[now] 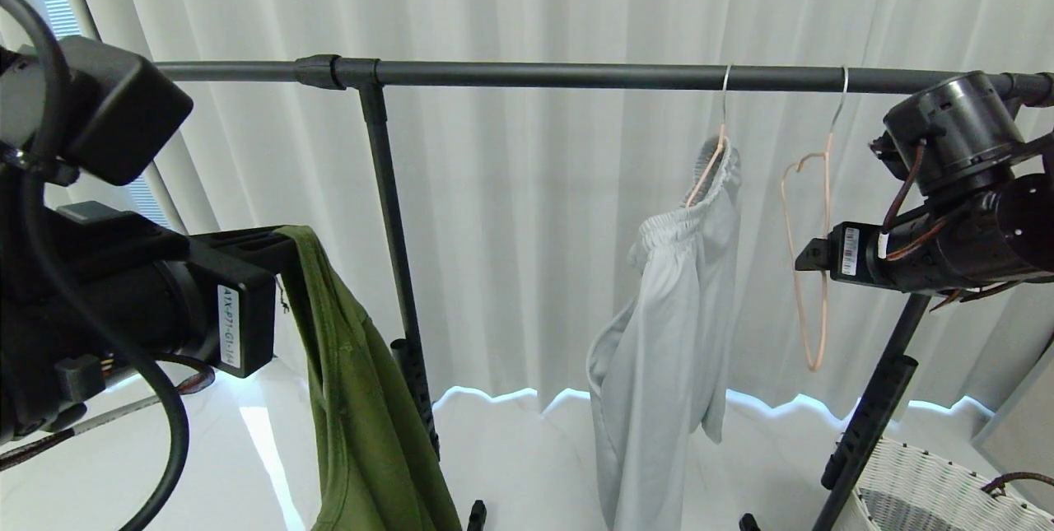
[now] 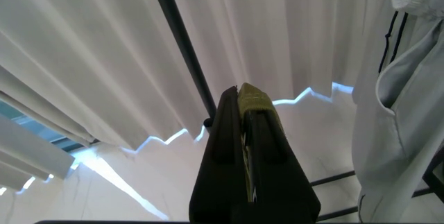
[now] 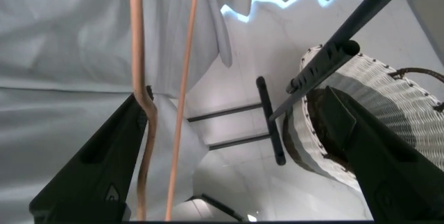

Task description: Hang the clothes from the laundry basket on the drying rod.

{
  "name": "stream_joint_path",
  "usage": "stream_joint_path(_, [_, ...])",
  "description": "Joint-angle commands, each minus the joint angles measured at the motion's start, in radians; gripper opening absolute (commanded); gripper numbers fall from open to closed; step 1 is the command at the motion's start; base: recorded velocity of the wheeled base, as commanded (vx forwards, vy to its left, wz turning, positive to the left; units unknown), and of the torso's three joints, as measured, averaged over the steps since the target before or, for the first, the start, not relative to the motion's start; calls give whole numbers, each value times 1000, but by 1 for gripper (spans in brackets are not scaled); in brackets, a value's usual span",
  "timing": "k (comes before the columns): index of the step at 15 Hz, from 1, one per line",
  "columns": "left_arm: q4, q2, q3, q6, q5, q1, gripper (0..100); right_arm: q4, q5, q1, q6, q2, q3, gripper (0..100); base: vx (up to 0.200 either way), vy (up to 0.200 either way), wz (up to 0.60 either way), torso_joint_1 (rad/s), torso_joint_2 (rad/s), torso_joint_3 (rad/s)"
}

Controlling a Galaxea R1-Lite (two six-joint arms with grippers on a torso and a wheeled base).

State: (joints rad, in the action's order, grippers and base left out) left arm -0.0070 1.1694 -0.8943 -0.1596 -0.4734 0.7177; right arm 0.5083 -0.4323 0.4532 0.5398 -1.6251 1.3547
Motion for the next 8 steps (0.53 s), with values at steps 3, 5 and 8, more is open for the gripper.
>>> stream_joint_path(3, [-36, 26, 0, -1, -1, 0, 0, -1, 0, -4, -1, 1, 4, 100, 0, 0, 0, 0, 0, 0])
stream_joint_path(5, [-36, 29, 0, -1, -1, 0, 0, -1, 3, 5, 0, -24, 37, 100, 0, 0, 0, 0, 0, 0])
stream_joint_path(8, [-37, 27, 6, 0, -1, 0, 0, 1, 0, 45, 12, -90, 126, 100, 0, 0, 0, 0, 0, 0])
